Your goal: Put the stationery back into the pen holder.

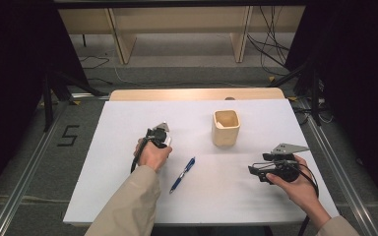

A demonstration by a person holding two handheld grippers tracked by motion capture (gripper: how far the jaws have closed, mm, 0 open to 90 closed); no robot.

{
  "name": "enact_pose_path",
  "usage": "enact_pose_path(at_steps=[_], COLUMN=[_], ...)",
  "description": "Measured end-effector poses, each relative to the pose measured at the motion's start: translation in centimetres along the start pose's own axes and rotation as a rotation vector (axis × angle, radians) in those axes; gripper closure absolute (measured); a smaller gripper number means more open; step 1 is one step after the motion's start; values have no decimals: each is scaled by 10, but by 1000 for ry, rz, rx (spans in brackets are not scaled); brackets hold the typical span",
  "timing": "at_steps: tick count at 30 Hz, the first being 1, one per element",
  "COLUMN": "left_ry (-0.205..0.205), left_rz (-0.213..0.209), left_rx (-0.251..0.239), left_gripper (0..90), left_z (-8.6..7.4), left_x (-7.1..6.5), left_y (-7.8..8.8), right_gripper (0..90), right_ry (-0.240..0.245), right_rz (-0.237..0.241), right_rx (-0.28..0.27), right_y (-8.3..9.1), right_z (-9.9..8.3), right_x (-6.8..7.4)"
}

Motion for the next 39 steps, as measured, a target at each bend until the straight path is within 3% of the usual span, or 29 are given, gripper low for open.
enact_pose_path(at_steps=[8,22,34,39], left_ry=[13,15,-5,-5], left_rz=[-11,-31,-74,-94], left_rx=[-23,-118,-261,-342], left_gripper=[785,786,786,786], left_z=[0,-2,-3,-4], left_x=[2,5,-2,-5], left_y=[0,6,20,25], right_gripper=[205,205,204,204], right_ry=[-1,-3,-2,-6], right_rz=[1,0,1,10], right_rx=[-1,2,-14,-26], right_y=[0,0,0,-2], right_z=[0,-1,2,3], right_x=[0,0,2,6])
Point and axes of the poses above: each handheld gripper's, and its own axes: y roughly backward along the jaws, z roughly out of its top, x roughly to its left, the point moved 8 cm from there along -y, roughly forward along the jaws, and after that the axes turned 12 degrees about z, right-handed, at the moved point
